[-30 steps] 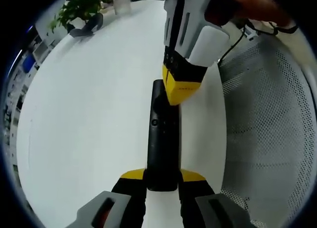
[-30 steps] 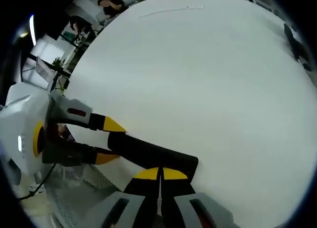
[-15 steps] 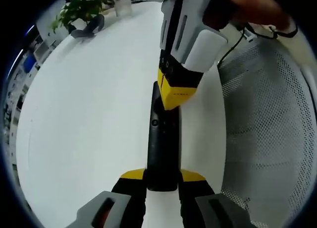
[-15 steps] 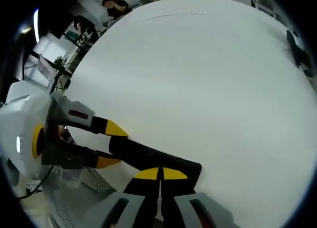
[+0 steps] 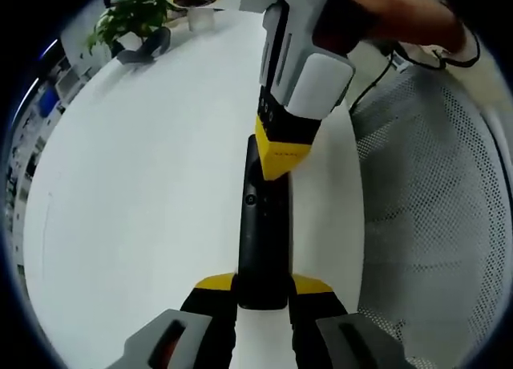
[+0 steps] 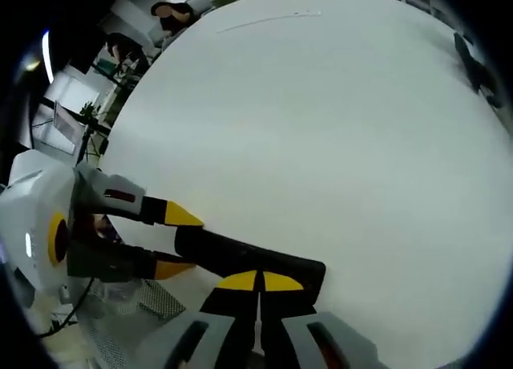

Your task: Press the specified remote control buttons in sequence, fully releasing each button before pressing the next.

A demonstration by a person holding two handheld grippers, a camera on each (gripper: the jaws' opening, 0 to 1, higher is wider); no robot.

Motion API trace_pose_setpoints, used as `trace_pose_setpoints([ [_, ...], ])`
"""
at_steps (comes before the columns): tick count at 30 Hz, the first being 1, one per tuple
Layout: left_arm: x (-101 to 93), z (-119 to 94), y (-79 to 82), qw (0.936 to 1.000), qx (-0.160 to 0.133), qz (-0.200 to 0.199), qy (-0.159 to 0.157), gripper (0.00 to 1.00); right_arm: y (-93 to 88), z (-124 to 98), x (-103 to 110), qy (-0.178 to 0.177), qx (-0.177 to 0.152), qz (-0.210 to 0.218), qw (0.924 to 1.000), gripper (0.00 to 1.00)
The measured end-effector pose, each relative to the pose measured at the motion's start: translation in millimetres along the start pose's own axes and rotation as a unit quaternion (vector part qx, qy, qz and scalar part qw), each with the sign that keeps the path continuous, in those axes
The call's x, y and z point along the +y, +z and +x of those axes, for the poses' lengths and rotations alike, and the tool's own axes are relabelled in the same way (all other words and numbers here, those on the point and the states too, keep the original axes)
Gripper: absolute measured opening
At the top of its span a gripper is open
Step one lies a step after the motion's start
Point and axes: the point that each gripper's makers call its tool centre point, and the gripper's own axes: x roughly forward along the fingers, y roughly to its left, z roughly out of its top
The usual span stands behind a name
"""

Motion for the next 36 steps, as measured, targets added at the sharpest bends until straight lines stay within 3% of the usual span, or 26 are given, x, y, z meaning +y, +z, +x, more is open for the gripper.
trace_pose_setpoints([
  [10,0.1,-1,0.3,0.9998,-0.021,-0.002,-0.005,0.22,-0.6,0,0,-0.004,0.001,0.006,1.0,0.0],
  [14,-0.3,0,0.5,0.9997,-0.023,-0.002,-0.005,0.22,-1.7,-1,0,0.0,-0.013,0.01,0.9999,0.0],
  [29,-1.2,-1,1.4,0.9995,-0.032,0.005,-0.003,0.22,-2.5,-3,3,0.002,-0.014,0.011,0.9998,0.0],
  [36,-0.9,-1,1.8,0.9994,-0.034,0.003,-0.002,0.22,7.5,-5,11,0.023,-0.042,0.008,0.9988,0.0],
])
